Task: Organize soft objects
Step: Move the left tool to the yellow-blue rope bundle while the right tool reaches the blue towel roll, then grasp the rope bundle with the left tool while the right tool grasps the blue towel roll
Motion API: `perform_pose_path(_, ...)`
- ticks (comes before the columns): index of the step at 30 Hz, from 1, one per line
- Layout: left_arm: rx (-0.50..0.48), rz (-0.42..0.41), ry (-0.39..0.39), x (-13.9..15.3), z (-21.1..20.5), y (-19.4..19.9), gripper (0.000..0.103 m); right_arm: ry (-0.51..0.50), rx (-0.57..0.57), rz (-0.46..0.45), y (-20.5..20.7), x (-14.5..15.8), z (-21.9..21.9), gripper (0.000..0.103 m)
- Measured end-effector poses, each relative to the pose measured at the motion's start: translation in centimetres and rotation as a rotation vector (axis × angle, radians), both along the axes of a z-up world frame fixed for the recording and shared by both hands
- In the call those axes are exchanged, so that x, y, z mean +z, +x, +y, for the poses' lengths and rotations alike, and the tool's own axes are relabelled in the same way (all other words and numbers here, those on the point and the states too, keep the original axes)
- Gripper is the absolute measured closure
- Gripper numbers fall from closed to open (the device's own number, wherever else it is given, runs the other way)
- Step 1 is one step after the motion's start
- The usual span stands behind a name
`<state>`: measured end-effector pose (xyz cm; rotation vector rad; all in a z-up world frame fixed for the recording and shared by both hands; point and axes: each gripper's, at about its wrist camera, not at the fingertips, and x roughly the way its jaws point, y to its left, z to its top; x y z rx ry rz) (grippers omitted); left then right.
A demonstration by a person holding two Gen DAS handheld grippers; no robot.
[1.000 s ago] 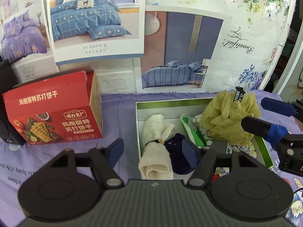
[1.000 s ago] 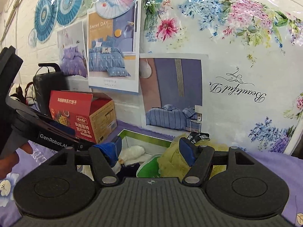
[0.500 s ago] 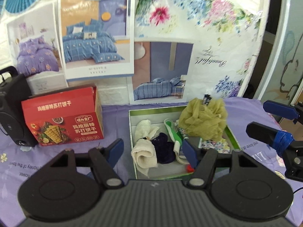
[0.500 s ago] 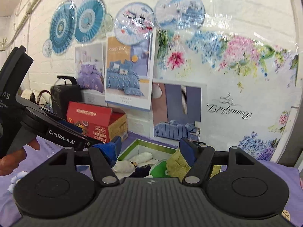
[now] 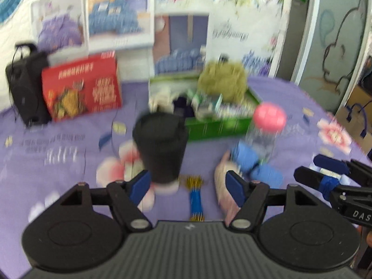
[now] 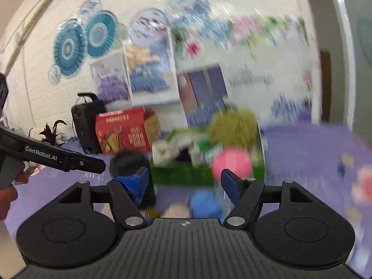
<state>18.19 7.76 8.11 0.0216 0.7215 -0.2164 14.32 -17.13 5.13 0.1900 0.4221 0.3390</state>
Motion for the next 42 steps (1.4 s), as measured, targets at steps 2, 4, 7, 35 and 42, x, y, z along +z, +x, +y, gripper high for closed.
perform_pose_path(2, 0.017, 0.050, 0.013, -2.8, 0.0, -0.9, 0.033, 0.047, -0.030, 0.070, -1.2, -2.8, -0.1, 0.048)
perform_pose_path(4, 0.057, 0.091, 0.052, -5.1, -0.1, -1.5, 0.033, 0.080, -0.040, 0.138, -2.1, -5.1, -0.2, 0.048)
perform_pose_path(7, 0.084, 0.133, 0.079, -6.9, 0.2, -1.0, 0.033, 0.063, -0.022, 0.197, -2.2, -6.5, -0.1, 0.048)
perform_pose_path(35, 0.188, 0.223, 0.040, -8.7, 3.4, 3.7, 0.033, -0.278, 0.240, 0.218, 7.2, -6.9, 3.0, 0.046)
perform_pose_path(42, 0.172, 0.229, 0.025, -8.6, 3.0, 3.6, 0.033, -0.171, 0.255, 0.219, 4.0, -5.0, 1.8, 0.047)
